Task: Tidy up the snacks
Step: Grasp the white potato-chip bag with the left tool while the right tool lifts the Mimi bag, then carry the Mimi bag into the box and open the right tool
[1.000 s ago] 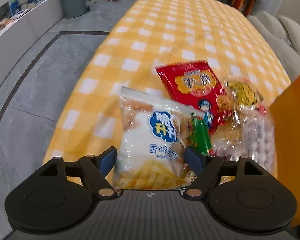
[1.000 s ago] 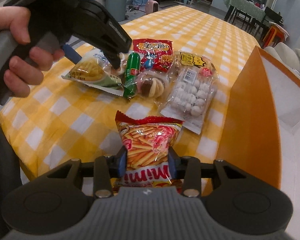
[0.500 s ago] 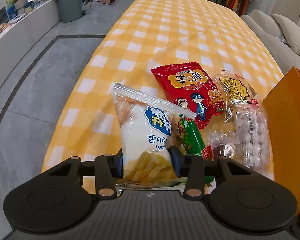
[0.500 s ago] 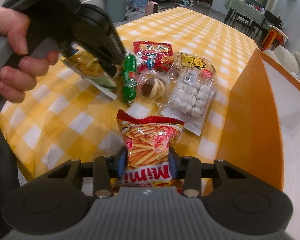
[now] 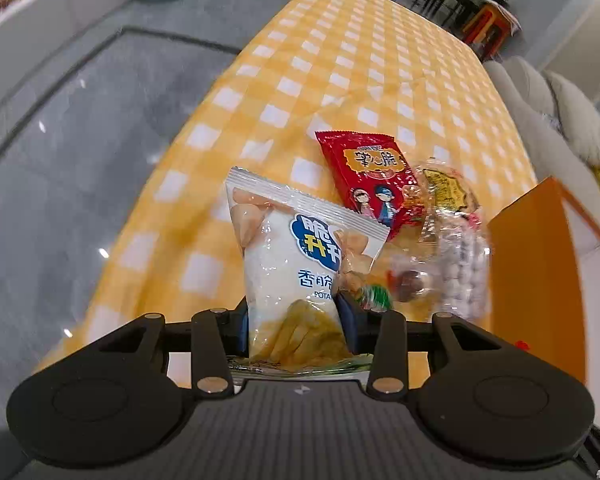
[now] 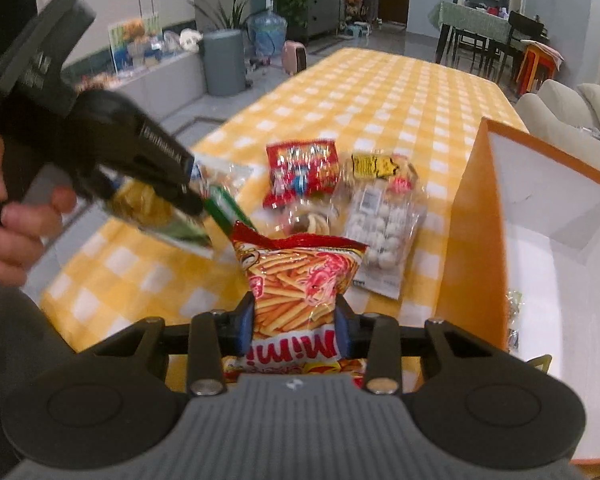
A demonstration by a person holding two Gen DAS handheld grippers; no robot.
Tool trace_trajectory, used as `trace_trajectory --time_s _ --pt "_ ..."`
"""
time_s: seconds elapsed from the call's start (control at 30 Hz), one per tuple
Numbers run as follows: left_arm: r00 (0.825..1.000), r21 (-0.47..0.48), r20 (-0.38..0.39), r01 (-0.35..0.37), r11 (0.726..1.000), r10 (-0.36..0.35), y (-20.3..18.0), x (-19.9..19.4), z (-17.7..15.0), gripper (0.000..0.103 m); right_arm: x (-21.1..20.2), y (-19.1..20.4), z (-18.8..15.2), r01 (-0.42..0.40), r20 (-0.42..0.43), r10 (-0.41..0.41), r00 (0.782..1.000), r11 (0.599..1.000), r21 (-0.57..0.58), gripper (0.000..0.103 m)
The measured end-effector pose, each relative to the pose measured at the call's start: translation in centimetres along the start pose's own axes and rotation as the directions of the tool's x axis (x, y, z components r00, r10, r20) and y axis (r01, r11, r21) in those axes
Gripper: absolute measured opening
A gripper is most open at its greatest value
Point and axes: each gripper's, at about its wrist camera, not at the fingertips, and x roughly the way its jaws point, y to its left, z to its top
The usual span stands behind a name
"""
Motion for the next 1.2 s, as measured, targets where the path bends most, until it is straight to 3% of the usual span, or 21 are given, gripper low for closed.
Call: trace_trajectory --time_s 0.23,0.5,0.63,0.77,0.93,1.03,1.2 --pt "0.999 -0.02 0.026 -0.035 0.999 0.036 -0.3 -1.6 -0.1 0.047 -3.4 -2.2 1.3 -0.057 0.084 0.049 0.995 0.994 0.097 0.037" --pt "0.987 -0.038 0.147 -0.06 0.997 0.065 -1.1 -2.6 -0.2 0.047 -6.6 -5.1 2.3 -0.049 0.172 0.02 0.985 0.985 0.167 0.037" --pt "0.973 -0.016 0.194 -0.121 0.992 0.122 -1.6 -1.7 -0.4 0.047 -7.9 -6.6 2.5 -0.02 0.204 -0.018 0.979 0.983 0.184 0.037" --pt "0.983 -0.047 0.175 -0.038 0.998 0.046 -1.2 -2.0 -0.4 0.047 -9.1 -8.8 2.7 0.017 0.209 -0.062 0.976 0.978 0.209 0.037" --pt "0.981 -0.017 0.189 -0.034 0.999 0.036 -3.0 -3.7 -0.5 0.047 -11.5 -13.8 2.1 0.098 0.18 -0.167 0.97 0.935 0.34 0.037" --pt "0.983 -0.014 0.172 0.066 0.998 -0.062 -4.3 -4.8 -0.9 0.047 -11.7 -16.2 1.4 0.132 0.118 -0.188 0.975 0.919 0.373 0.037" --pt "0.969 0.05 0.161 0.181 0.982 -0.186 -7.9 -6.7 -1.9 0.047 -10.3 -18.2 0.0 0.207 -0.025 -0.214 0.977 0.903 0.377 0.037"
